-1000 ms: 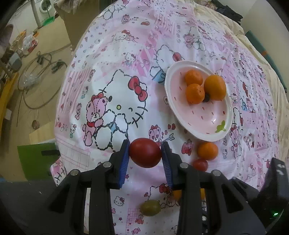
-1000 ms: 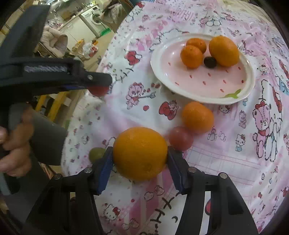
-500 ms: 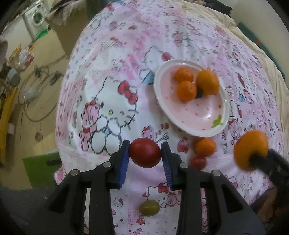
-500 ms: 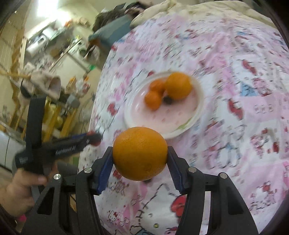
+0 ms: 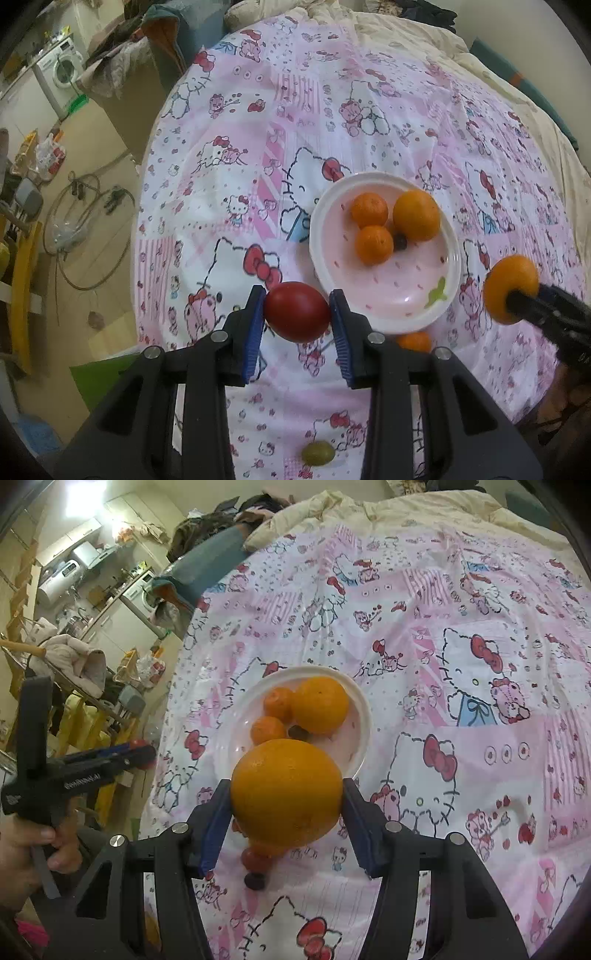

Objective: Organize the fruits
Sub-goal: 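Carry the large orange over the plate with the right gripper while the left carries the tomato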

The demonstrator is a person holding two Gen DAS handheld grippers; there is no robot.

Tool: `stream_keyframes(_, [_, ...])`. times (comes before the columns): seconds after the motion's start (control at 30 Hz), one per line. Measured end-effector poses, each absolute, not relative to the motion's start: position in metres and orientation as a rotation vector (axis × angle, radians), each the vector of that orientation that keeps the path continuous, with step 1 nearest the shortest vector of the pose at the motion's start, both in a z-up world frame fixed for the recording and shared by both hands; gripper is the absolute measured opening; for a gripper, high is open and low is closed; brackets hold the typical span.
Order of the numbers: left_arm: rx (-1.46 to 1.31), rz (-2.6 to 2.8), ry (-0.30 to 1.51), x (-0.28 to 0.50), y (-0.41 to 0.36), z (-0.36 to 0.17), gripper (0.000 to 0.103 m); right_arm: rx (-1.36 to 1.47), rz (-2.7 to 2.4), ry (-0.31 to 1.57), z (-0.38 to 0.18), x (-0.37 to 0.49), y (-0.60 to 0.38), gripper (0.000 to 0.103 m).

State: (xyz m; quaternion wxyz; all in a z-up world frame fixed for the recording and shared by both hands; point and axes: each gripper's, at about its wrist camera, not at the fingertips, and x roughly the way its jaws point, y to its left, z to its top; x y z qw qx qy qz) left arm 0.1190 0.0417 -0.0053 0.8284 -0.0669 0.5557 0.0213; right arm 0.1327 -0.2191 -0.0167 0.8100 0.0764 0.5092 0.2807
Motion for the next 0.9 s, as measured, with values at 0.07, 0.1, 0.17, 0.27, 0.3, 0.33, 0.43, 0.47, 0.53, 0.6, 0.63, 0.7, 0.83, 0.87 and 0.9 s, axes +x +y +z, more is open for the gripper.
stream_keyframes(0.07, [-0.154, 0.043, 1.186, 0.127, 0.042, -0.007, 0.031, 0.165, 0.604, 1.103, -0.022, 0.140, -0.216, 0.060])
stream_keyframes(0.1, [-0.156, 0.040, 1.188, 0.130, 0.042, -0.009, 0.031, 0.163, 0.606, 1.109, -0.024, 0.143, -0.215, 0.060])
stream_keyframes(0.17, [-0.158, 0.037, 1.196, 0.137, 0.041, -0.013, 0.031, 0.150, 0.608, 1.118, -0.028, 0.150, -0.212, 0.060])
stream_keyframes(0.27, [-0.168, 0.025, 1.213, 0.148, 0.039, -0.022, 0.031, 0.129, 0.610, 1.136, -0.036, 0.159, -0.207, 0.060])
stream_keyframes(0.3, [-0.177, 0.019, 1.217, 0.153, 0.038, -0.027, 0.031, 0.124, 0.611, 1.144, -0.039, 0.162, -0.205, 0.060])
stream_keyframes(0.33, [-0.184, 0.015, 1.219, 0.156, 0.037, -0.030, 0.031, 0.119, 0.612, 1.152, -0.042, 0.165, -0.204, 0.060])
stream_keyframes(0.43, [-0.223, -0.020, 1.223, 0.168, 0.034, -0.041, 0.031, 0.104, 0.620, 1.179, -0.052, 0.172, -0.198, 0.060])
stream_keyframes(0.47, [-0.238, -0.035, 1.221, 0.172, 0.034, -0.044, 0.031, 0.101, 0.626, 1.192, -0.057, 0.175, -0.195, 0.060])
stream_keyframes(0.53, [-0.249, -0.060, 1.215, 0.182, 0.031, -0.051, 0.031, 0.098, 0.633, 1.205, -0.062, 0.176, -0.191, 0.060])
stream_keyframes(0.6, [-0.268, -0.063, 1.215, 0.188, 0.030, -0.058, 0.031, 0.096, 0.633, 1.219, -0.069, 0.178, -0.188, 0.060])
stream_keyframes(0.63, [-0.278, -0.061, 1.217, 0.190, 0.029, -0.060, 0.031, 0.098, 0.628, 1.227, -0.073, 0.179, -0.187, 0.060])
stream_keyframes(0.7, [-0.283, -0.068, 1.228, 0.195, 0.026, -0.065, 0.031, 0.098, 0.620, 1.237, -0.078, 0.180, -0.186, 0.060])
stream_keyframes(0.83, [-0.298, -0.070, 1.249, 0.198, 0.023, -0.070, 0.031, 0.107, 0.612, 1.247, -0.084, 0.182, -0.188, 0.061])
stream_keyframes(0.87, [-0.308, -0.074, 1.256, 0.198, 0.022, -0.071, 0.031, 0.113, 0.611, 1.247, -0.085, 0.183, -0.189, 0.061])
stream_keyframes(0.9, [-0.310, -0.075, 1.260, 0.198, 0.022, -0.072, 0.031, 0.116, 0.610, 1.246, -0.085, 0.183, -0.189, 0.062])
